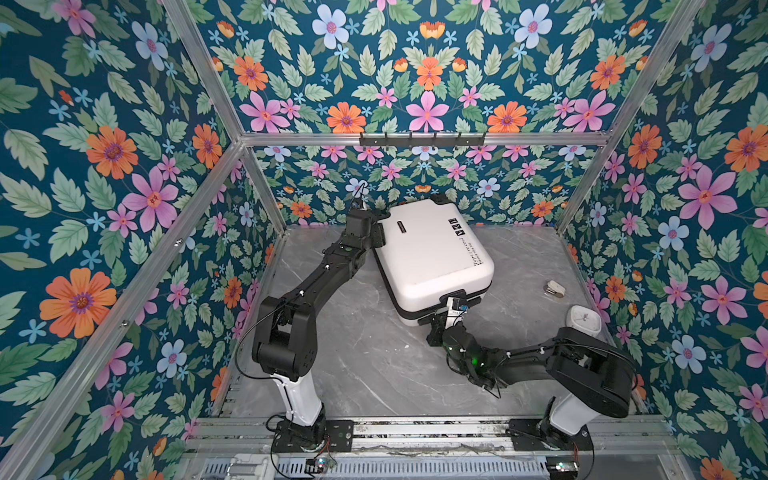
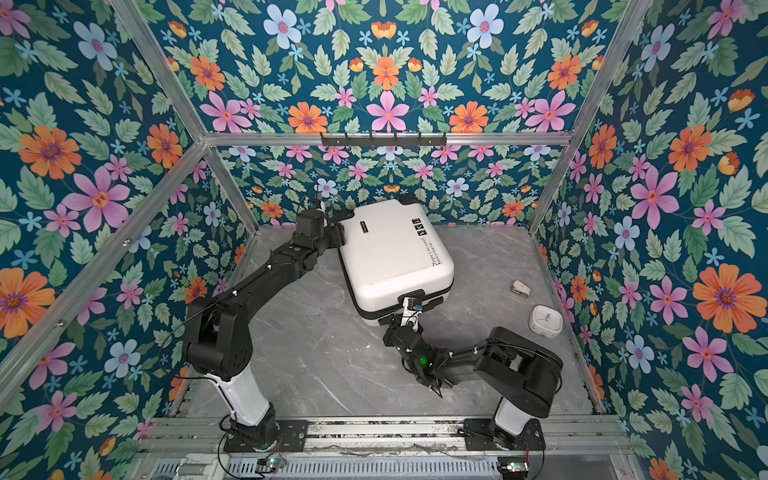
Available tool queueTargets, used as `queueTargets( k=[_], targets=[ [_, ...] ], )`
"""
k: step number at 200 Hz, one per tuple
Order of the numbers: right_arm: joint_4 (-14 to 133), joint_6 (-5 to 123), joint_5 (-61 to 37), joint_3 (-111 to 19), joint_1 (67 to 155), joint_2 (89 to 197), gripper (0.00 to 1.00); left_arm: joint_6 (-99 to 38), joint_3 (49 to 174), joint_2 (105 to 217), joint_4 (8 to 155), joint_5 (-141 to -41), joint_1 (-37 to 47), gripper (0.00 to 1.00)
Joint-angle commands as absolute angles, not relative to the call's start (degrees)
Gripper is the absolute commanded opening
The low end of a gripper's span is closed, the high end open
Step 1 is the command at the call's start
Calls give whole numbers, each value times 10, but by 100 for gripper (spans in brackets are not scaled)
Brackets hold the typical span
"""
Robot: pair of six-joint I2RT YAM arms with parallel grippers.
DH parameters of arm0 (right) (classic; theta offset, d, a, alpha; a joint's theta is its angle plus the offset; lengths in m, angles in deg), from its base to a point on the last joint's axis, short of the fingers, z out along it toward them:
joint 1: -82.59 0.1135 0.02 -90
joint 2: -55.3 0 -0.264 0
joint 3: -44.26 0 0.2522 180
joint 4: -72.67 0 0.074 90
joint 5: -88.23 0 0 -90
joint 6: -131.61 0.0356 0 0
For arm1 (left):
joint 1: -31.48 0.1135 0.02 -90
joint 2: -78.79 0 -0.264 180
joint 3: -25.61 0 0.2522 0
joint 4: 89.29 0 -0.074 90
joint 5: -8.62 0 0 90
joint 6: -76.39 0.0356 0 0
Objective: Pack the luggage
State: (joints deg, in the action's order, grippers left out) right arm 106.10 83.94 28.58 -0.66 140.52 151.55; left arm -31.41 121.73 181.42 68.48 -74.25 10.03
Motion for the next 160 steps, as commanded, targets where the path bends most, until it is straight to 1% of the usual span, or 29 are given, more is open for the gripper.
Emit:
queueTargets(
  k=[1, 38, 71, 81, 114, 127, 160],
  targets=[
    [999, 853, 221, -28, 1422, 1550, 0, -287, 1229, 1808, 412, -788, 70, 72],
    [985, 864, 231, -57, 1430, 1573, 0, -332, 1240, 1800, 454, -875, 18, 72],
    [980, 882, 252, -48, 1430, 1572, 0, -347, 1252, 1797, 479, -882, -13, 71],
    [982, 882, 252, -43, 1430, 1570, 0, -348, 1254, 1784, 483, -877, -17, 73],
    [999, 873, 238, -28, 1430, 1565, 0, -334, 1279, 1734, 467, -844, -21, 85],
    [1003, 864, 223, -26, 1430, 1566, 0, -325, 1293, 1720, 467, -847, -23, 88],
    [1008, 857, 211, -14, 1438, 1563, 0, -308, 1349, 1743, 474, -868, -49, 89]
  ],
)
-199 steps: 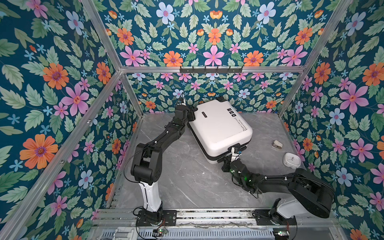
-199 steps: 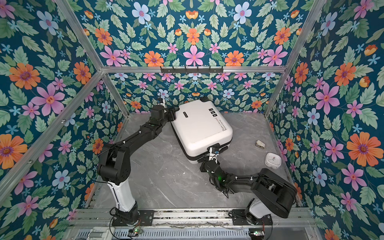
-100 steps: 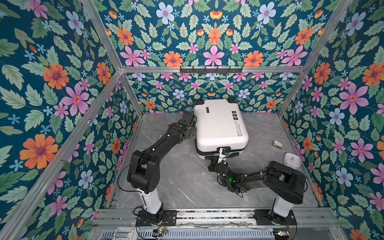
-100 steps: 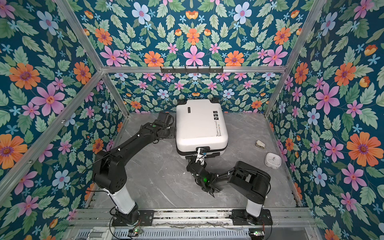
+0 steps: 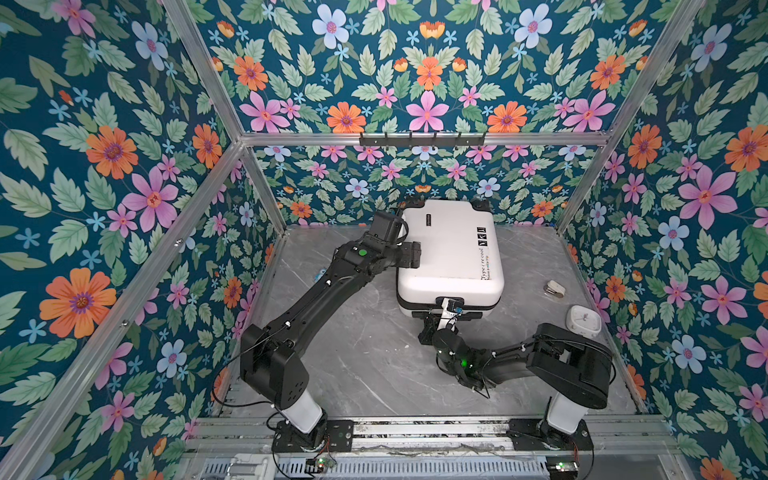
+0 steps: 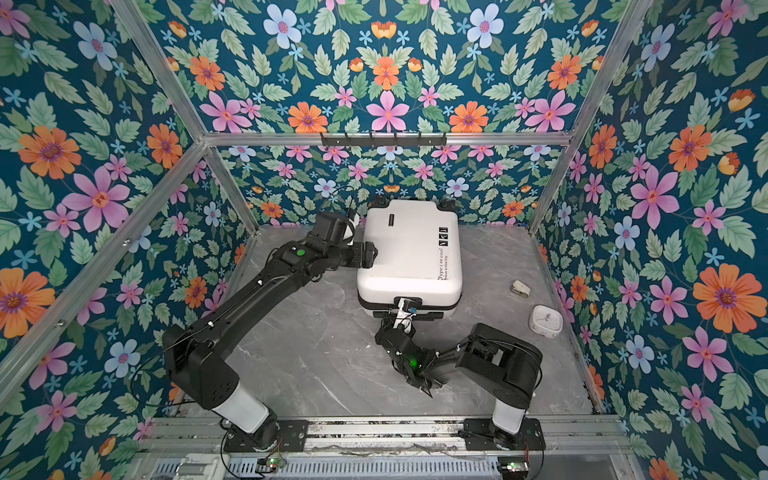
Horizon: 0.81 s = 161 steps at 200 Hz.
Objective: Pack the luggage
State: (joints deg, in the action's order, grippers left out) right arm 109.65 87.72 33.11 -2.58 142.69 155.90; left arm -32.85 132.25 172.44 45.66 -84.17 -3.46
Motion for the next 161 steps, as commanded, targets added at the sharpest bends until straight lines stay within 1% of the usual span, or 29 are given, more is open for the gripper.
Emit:
queueTargets(
  k=[1, 25, 51, 72, 84, 88, 101, 118, 137, 161],
  targets=[
    [1008, 857, 212, -14, 1438, 1563, 0, -307, 1350, 1745, 474, -868, -50, 89],
    [998, 855, 225, -2, 1457, 1553, 0, -286, 1408, 1801, 468, -862, -89, 89],
    [985, 870, 247, 26, 1478, 1532, 0, -257, 1442, 1848, 492, -881, -120, 89],
    [983, 891, 260, 57, 1482, 1512, 0, -219, 1492, 1888, 492, -883, -144, 92],
    [977, 896, 265, 71, 1483, 1509, 0, -201, 1545, 1918, 475, -866, -155, 94],
    [975, 896, 267, 73, 1483, 1487, 0, -195, 1565, 1930, 464, -859, -158, 95],
    [958, 894, 271, 76, 1483, 1474, 0, -169, 1619, 1967, 444, -838, -169, 96],
    [941, 887, 271, 70, 1484, 1463, 0, -113, 1647, 2002, 452, -783, -191, 100],
    [933, 883, 268, 68, 1484, 1459, 0, -57, 1665, 2038, 467, -733, -204, 100],
    [928, 888, 269, 79, 1488, 1451, 0, -32, 1756, 2110, 431, -718, -203, 100]
  ],
)
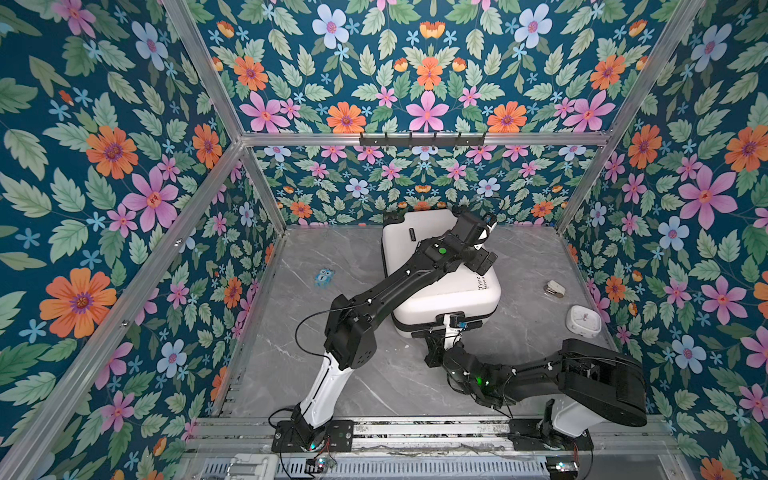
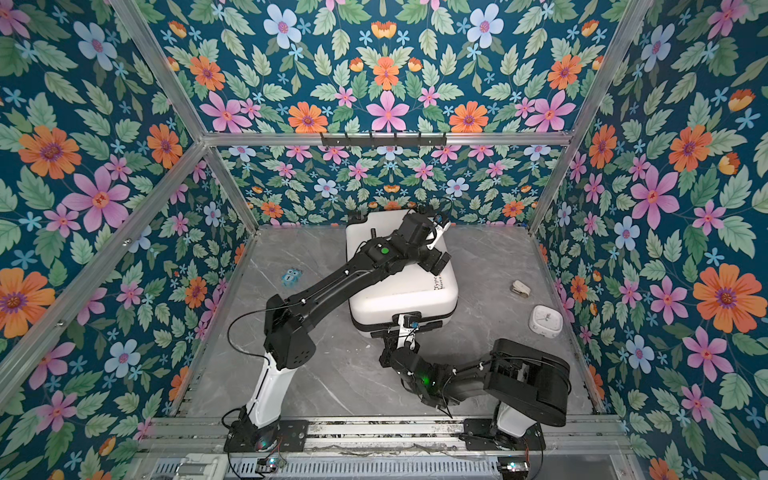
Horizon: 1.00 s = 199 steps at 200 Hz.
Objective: Pack the luggage
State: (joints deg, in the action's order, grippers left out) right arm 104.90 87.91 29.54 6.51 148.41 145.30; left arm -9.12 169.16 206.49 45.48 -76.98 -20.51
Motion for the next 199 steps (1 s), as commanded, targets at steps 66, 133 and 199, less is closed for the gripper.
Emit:
queueTargets(
  k=[66, 133, 199],
  targets=[
    [886, 909, 303, 117, 1500, 1400, 0, -38, 1809, 2174, 376, -731, -203, 100],
    [825, 904, 386, 126, 1498, 1330, 0, -141, 1566, 2090, 394, -796, -162, 87],
    [842, 937, 358, 157, 1430, 1288, 0, -190, 1380, 2030, 519, -834, -128, 67]
  ],
)
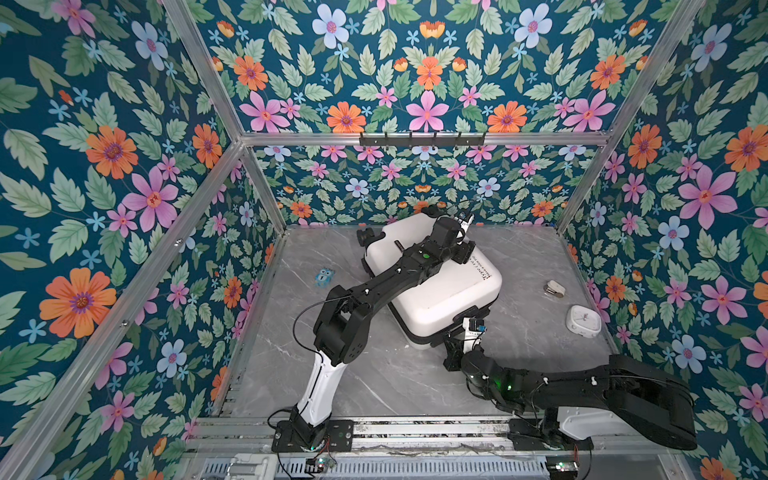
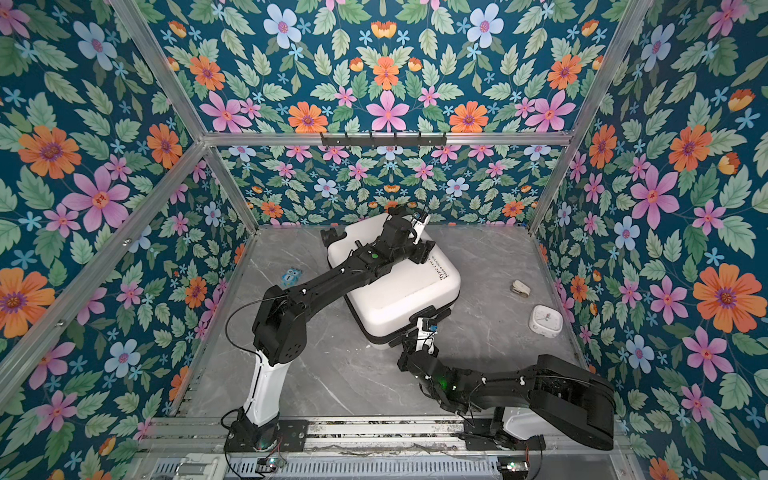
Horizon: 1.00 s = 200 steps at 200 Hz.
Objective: Pack the luggage
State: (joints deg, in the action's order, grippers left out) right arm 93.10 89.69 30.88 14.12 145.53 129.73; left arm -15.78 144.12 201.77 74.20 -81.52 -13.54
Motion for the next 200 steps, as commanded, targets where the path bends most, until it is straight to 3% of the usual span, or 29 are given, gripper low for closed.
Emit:
queueTargets(
  k=[1, 71, 105, 176, 181, 192, 194, 195, 200],
  targets=[
    [842, 938, 358, 157, 1429, 1288, 0, -190, 1377, 2030, 521, -834, -128, 67],
    [845, 956, 311, 165, 1350, 1257, 0, -234, 1275, 2031, 583, -882, -102, 50],
    [852, 963, 235, 168, 1279, 1253, 0, -246, 1246, 2034, 582, -888, -90, 47],
    [767, 925, 219, 149, 1243, 1197, 0, -267, 1193, 2029, 608, -890, -67, 44],
    [764, 918, 216, 152, 1243, 1190, 10, -268, 1195, 2028, 608, -889, -66, 44],
    [751, 901, 203, 162, 1242, 1157, 49, -270, 1195, 2023, 607, -888, -63, 44],
    [749, 898, 202, 163, 1243, 1152, 52, -269, 1195, 2022, 607, -887, -62, 44],
    [744, 894, 199, 164, 1243, 1145, 59, -269, 1195, 2022, 607, -887, -62, 44],
    [732, 887, 194, 167, 1243, 1126, 69, -270, 1195, 2018, 607, -886, -60, 45]
  ],
)
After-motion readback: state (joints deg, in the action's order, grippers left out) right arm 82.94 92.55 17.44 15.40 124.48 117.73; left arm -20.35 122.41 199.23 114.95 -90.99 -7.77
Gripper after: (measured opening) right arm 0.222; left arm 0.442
